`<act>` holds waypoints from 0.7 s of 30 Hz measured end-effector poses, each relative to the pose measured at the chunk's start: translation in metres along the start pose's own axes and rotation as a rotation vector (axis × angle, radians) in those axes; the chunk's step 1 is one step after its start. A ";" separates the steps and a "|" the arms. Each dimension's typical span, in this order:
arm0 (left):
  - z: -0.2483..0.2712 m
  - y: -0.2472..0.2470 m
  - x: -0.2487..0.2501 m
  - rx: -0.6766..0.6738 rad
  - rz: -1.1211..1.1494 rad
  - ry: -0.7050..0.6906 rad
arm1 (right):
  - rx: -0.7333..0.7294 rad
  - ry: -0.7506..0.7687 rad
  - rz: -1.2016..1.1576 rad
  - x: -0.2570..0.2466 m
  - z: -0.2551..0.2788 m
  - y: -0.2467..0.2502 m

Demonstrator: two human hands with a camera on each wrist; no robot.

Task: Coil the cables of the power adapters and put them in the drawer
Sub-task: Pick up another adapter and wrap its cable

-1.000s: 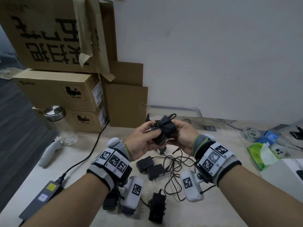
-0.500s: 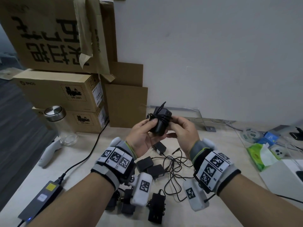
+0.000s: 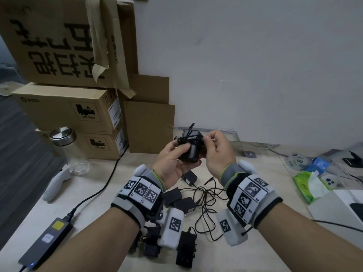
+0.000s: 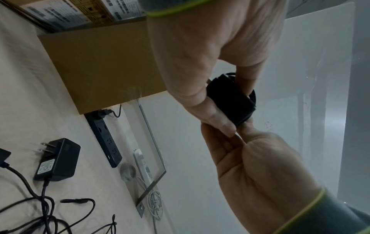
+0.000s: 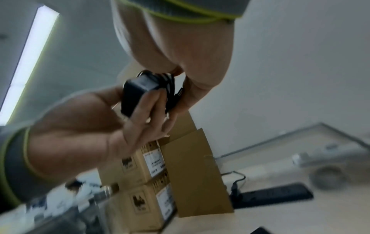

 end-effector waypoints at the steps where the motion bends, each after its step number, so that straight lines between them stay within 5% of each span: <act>1: 0.000 -0.001 0.000 -0.016 -0.001 0.000 | -0.005 0.045 0.099 0.000 0.000 0.000; 4: -0.001 -0.004 -0.003 -0.077 -0.011 -0.008 | -0.006 0.130 0.292 -0.003 0.002 0.003; 7: -0.001 -0.005 -0.005 -0.087 -0.032 -0.042 | -0.049 0.038 0.332 -0.003 -0.002 0.008; 13: -0.001 -0.004 -0.004 -0.091 -0.095 -0.083 | -0.098 -0.241 -0.050 -0.009 -0.008 0.014; 21: -0.006 0.001 -0.002 -0.078 -0.048 -0.083 | -0.067 -0.175 0.049 -0.010 -0.011 0.018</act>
Point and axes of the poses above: each hand's wrist, its own z-axis away from the middle knuckle, its own y-axis out of the back of the hand, x = y × z, the point moved 2 cm from there along -z, towards the middle knuckle, and after that the axes turned 8 degrees about -z, right-handed, at the moved point
